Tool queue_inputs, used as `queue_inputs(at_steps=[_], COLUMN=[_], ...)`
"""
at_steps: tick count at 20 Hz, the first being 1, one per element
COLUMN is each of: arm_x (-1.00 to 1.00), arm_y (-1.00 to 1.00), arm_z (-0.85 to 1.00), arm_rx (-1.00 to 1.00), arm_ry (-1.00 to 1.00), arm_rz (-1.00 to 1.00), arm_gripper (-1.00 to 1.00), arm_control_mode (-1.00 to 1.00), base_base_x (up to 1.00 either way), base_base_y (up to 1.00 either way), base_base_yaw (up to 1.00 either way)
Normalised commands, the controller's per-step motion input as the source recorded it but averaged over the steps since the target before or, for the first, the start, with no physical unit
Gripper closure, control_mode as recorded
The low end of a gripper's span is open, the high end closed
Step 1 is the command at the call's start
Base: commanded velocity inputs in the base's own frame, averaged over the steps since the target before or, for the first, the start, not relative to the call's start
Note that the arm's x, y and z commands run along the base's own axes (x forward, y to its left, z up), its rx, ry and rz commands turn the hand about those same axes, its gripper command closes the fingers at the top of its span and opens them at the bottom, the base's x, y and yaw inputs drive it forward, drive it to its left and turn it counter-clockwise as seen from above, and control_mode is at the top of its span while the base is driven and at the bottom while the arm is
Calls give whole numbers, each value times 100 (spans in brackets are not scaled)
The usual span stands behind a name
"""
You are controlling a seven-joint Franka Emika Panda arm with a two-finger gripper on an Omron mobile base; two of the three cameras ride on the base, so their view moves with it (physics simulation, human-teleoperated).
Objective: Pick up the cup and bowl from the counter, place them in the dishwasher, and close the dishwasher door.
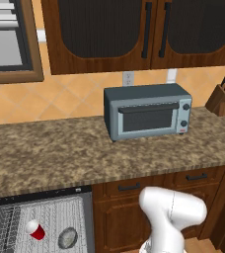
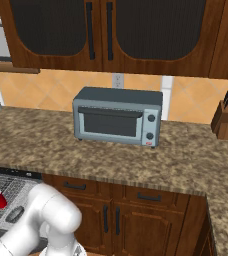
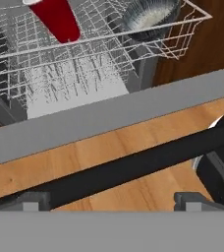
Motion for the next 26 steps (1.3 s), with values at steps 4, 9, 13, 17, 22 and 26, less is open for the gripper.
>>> queue_inputs(at_steps=[4, 9, 13, 17, 22, 26], arm_x=[-12, -8, -3, 0, 7, 21], arm_y=[37, 12, -5, -34, -26, -37], arm_z=[-40, 4, -11, -31, -20, -63], arm_rx=[-36, -34, -33, -12, -26, -25], arm_ry=[-1, -3, 6, 6, 6, 0], arm_rz=[36, 33, 27, 16, 13, 17], arm_gripper=[-100, -100, -100, -100, -100, -100], arm_control_mode=[-100, -100, -100, -100, -100, -100], base_base_x=[0, 0, 0, 0, 0, 0], base_base_y=[0, 0, 0, 0, 0, 0], base_base_yaw=[0, 0, 0, 0, 0, 0])
